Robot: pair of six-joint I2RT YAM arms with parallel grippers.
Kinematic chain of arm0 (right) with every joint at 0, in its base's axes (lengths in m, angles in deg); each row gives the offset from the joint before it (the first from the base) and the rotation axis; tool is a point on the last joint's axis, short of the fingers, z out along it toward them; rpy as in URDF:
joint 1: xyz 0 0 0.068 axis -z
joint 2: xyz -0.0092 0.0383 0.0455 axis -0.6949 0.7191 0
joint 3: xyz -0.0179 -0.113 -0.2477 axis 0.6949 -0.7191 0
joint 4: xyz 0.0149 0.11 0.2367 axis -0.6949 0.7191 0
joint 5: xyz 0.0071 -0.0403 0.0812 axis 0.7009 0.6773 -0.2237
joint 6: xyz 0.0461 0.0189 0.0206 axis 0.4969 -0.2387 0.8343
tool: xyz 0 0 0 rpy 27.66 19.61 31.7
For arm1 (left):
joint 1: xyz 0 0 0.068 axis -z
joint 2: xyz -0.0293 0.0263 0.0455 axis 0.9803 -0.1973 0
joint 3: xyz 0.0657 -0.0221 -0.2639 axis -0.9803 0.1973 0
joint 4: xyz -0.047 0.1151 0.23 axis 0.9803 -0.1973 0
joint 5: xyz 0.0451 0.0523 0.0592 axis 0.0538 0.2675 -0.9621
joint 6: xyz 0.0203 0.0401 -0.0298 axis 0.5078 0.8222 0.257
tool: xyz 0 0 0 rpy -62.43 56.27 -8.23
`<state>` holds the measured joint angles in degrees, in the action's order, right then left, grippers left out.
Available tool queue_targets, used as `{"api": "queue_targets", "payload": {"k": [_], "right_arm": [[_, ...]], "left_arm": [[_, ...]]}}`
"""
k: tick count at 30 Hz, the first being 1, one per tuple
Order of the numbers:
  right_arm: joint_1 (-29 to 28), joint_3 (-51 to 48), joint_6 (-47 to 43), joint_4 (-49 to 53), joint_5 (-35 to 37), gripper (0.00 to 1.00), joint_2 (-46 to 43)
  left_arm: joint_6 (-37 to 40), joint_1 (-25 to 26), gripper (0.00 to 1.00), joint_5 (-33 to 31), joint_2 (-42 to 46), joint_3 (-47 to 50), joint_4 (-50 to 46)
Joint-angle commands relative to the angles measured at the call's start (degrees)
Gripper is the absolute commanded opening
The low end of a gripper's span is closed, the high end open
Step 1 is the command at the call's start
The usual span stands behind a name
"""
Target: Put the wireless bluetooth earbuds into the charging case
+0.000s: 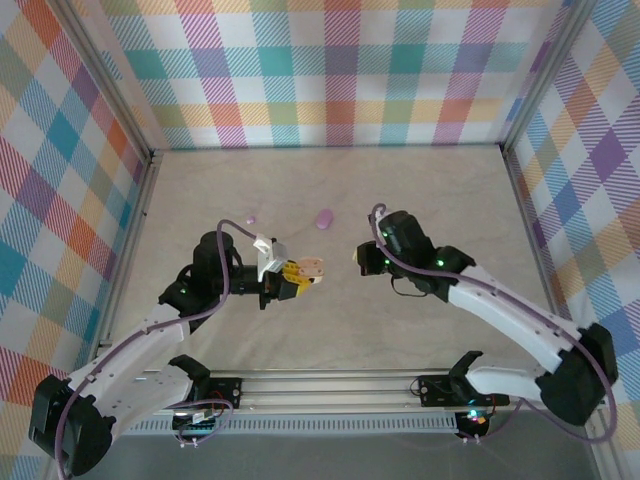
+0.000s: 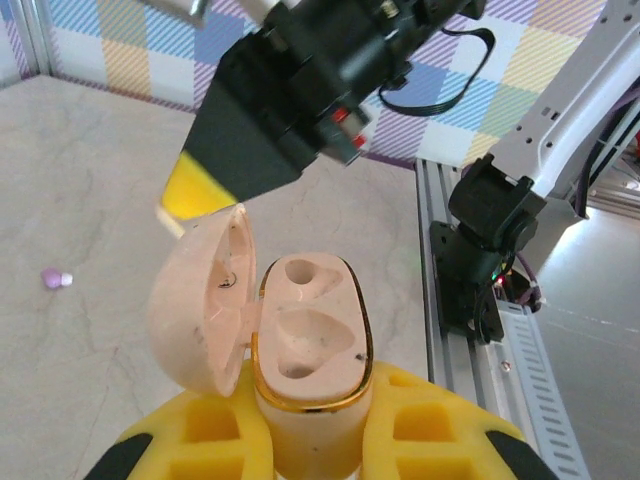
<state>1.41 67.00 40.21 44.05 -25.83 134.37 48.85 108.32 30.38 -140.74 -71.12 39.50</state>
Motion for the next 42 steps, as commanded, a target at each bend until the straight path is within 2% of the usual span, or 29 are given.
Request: {"api": "queue_targets", "payload": {"k": [1,7,11,16,24,31,36,42], "right_arm": [[-1.2,-1.9,-6.5,-6.8,-2.6,0.0,-4.0],[-7.5,-2.2,-13.8,-12.2,-2.4,0.02,-7.9],[-9.6,-1.6,-19.7,-13.1,-1.2,0.01,-9.8],[-10.0,-2.8,-26.6,-16.2,-2.8,0.01,-13.1],[-10.0,-5.7,-40.7,-22.1,-14.4,0.06,-13.9],[-10.0,-6.0,-44.9,-23.2,-17.9,0.08,-10.8],[-9.8,-6.0,-48.6,-22.8,-22.6,0.13,-9.8],[-9.7,-5.4,-50.7,-21.7,-24.5,0.12,-8.5]], "left_arm": [[-1.0,-0.6,0.0,1.1,0.7,0.5,4.8],[-0.8,-0.6,0.0,1.3,0.2,0.1,6.1],[1.1,-0.6,0.0,2.2,-0.1,0.1,5.7],[4.3,-0.5,0.0,1.6,-0.6,-0.6,4.0],[7.9,-0.5,0.0,3.0,-4.3,-3.8,1.7],[7.3,-0.5,0.0,4.2,-3.6,-4.0,1.8],[6.1,-0.5,0.0,4.2,-1.1,-2.6,1.7],[5.8,-0.5,0.0,4.1,0.9,-1.4,1.3]]}}
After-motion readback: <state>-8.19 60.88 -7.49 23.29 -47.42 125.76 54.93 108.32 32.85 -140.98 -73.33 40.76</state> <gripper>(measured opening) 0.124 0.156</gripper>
